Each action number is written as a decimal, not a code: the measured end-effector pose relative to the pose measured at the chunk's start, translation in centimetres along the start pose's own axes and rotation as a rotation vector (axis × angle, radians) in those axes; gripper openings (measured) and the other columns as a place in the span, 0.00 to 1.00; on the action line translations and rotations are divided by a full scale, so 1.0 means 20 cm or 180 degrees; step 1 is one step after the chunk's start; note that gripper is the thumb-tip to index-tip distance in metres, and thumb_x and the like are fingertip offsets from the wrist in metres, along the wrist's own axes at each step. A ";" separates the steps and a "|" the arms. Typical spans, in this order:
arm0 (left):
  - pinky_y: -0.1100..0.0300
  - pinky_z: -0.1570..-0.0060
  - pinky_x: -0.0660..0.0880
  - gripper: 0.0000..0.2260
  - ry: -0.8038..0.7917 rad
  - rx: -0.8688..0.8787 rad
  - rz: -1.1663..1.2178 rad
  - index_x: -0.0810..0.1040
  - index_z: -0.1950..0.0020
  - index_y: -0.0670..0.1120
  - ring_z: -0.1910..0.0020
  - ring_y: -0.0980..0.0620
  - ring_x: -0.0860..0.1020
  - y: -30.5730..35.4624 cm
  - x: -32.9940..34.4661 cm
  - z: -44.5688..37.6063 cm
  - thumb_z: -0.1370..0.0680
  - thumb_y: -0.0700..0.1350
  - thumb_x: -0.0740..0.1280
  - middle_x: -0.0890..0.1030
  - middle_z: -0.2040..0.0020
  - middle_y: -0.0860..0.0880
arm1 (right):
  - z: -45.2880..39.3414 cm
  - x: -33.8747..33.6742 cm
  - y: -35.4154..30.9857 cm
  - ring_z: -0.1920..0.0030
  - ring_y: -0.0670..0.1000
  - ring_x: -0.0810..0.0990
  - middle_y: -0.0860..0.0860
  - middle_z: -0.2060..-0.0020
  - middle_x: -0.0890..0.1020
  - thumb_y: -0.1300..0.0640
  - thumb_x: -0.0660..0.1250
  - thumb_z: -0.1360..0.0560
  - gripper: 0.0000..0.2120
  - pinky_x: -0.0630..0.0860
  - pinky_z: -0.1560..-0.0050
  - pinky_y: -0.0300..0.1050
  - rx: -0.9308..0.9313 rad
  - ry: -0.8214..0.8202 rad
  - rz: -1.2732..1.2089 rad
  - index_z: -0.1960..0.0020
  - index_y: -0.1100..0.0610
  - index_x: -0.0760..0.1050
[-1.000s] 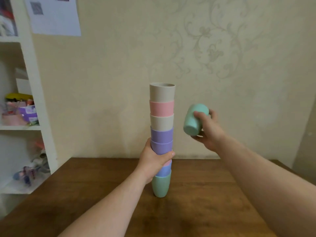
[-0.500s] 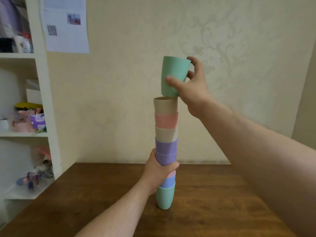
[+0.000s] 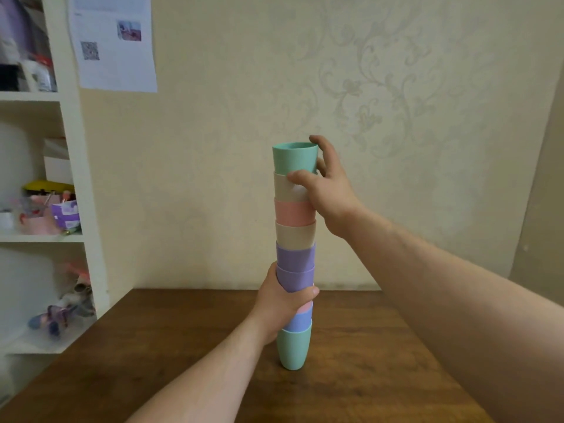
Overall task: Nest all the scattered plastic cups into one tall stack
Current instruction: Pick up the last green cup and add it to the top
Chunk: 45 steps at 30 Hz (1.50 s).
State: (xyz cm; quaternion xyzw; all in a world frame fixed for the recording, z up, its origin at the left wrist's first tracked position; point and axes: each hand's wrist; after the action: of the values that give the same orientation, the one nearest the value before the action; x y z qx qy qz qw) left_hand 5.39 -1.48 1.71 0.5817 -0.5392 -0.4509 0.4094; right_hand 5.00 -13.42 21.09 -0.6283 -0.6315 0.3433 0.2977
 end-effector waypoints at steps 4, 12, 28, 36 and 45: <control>0.49 0.46 0.86 0.16 -0.0032 0.0054 -0.0081 0.81 0.39 0.48 0.44 0.40 0.87 -0.02 -0.01 -0.01 0.23 0.44 0.81 0.89 0.45 0.44 | 0.03 0.01 0.01 0.38 0.48 0.83 0.37 0.38 0.78 0.60 0.72 0.23 0.41 0.81 0.34 0.54 -0.0052 0.0059 0.0087 0.18 0.35 0.59; 0.44 0.36 0.87 0.37 -0.0121 -0.0260 -0.0388 0.74 0.27 0.58 0.38 0.51 0.87 -0.21 -0.01 0.06 0.32 0.43 0.86 0.87 0.38 0.54 | 0.44 -0.13 0.64 0.35 0.46 0.84 0.43 0.29 0.79 0.46 0.84 0.35 0.55 0.83 0.36 0.52 0.0903 -0.0571 0.0588 0.16 0.42 0.58; 0.53 0.38 0.83 0.35 -0.0072 -0.0654 -0.0922 0.79 0.28 0.56 0.39 0.52 0.86 -0.46 0.03 -0.09 0.33 0.37 0.83 0.87 0.37 0.55 | 0.60 -0.06 1.22 0.43 0.46 0.85 0.42 0.43 0.85 0.47 0.83 0.38 0.35 0.83 0.37 0.54 0.1792 -0.0442 0.1152 0.34 0.42 0.76; 0.55 0.42 0.82 0.35 0.0260 -0.0665 -0.1227 0.77 0.25 0.54 0.40 0.48 0.86 -0.52 0.09 -0.27 0.31 0.42 0.82 0.87 0.35 0.53 | 0.41 -0.10 1.41 0.43 0.47 0.85 0.41 0.43 0.85 0.49 0.84 0.40 0.35 0.83 0.37 0.55 0.1832 -0.0295 0.1197 0.36 0.38 0.74; 0.62 0.45 0.76 0.36 0.0261 -0.0521 -0.1327 0.73 0.19 0.52 0.43 0.53 0.83 -0.67 0.12 -0.32 0.25 0.40 0.80 0.86 0.32 0.50 | 0.41 -0.12 1.52 0.44 0.38 0.83 0.36 0.43 0.85 0.46 0.82 0.32 0.37 0.77 0.47 0.37 0.1694 -0.0365 0.1052 0.29 0.31 0.68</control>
State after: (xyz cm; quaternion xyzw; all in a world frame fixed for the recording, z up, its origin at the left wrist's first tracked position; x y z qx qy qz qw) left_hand 15.13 -2.74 -9.74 0.6632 -0.3518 -0.5440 0.3747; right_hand 16.30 -16.98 -8.21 -0.6021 -0.4246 0.5750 0.3557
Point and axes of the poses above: each hand's wrist, its own z-axis away from the middle knuckle, its own x-axis out of the palm, y = z × x
